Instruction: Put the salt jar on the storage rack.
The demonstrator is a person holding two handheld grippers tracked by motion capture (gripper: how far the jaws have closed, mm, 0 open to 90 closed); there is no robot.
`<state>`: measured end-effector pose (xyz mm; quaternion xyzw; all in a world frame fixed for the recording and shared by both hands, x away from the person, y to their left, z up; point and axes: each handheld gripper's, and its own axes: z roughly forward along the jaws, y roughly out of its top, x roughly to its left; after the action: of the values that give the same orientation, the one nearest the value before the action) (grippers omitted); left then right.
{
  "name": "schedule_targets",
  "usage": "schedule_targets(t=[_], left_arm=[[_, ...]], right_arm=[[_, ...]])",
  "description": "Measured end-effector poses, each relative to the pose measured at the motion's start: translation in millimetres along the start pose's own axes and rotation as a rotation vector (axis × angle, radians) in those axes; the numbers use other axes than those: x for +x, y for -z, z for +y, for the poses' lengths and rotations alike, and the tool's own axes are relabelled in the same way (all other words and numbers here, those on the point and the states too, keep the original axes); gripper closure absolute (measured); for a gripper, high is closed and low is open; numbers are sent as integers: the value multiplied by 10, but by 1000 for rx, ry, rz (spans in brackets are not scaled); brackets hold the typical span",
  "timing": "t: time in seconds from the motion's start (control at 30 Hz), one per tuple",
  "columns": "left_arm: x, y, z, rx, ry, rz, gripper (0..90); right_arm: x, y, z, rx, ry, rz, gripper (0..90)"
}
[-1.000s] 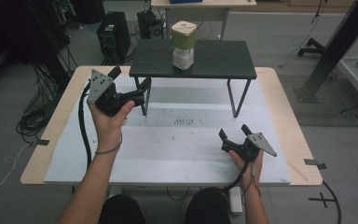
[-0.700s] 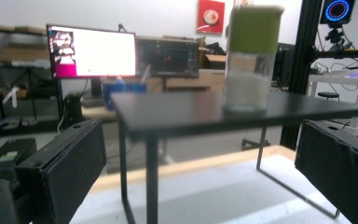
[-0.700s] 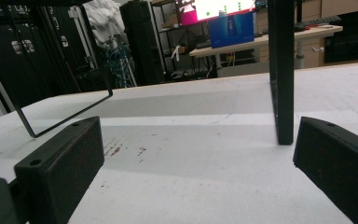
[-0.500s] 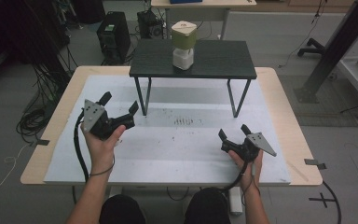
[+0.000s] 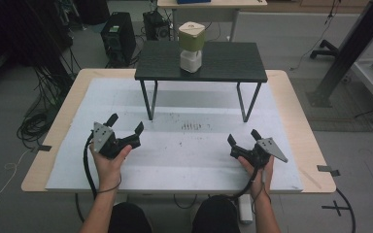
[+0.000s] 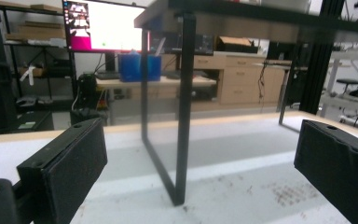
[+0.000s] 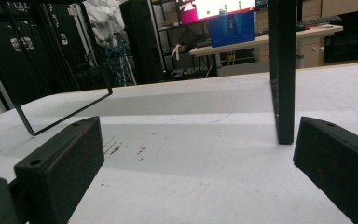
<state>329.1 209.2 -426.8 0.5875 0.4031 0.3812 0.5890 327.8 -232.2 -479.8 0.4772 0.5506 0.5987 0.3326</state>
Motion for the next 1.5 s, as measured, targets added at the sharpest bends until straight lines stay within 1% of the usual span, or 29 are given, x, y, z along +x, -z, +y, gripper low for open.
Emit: schedule_targets(t=[0.03,0.1,0.23,0.33,0.4,0.43,0.53,0.7,0.83,0.93,1.2,1.5], left_arm=[[3,-2,-28,5,1,1,27],[17,-13,-115,19,22,-9,27],[30,-27,-250,48,35,-14,27],[46,-34,-317,51,42,-16,22],[56,-34,-318,49,49,-19,21],[60,-38,-321,41,49,-22,20],[64,-43,-322,42,45,-37,22],[46,-46,-333,30,21,-32,22],[7,-38,-342,23,-19,-27,23],[-3,-28,-347,13,-30,-26,24],[-5,-26,-349,11,-33,-26,23],[-5,-25,-349,9,-33,-26,23]], right_arm=[[0,0,0,0,-1,-1,17],[0,-1,0,0,-1,0,17],[1,-1,0,0,0,-1,18],[0,-2,0,1,0,0,17],[1,-2,1,2,0,0,17],[1,-2,1,1,-1,-1,17],[0,-3,1,3,-1,-1,17],[-1,-2,1,1,-3,-1,17],[-2,-4,1,4,-4,-2,17],[-4,-4,1,5,-9,-3,17],[-5,-6,2,10,-11,-5,17],[-5,-2,1,3,-13,-8,15]])
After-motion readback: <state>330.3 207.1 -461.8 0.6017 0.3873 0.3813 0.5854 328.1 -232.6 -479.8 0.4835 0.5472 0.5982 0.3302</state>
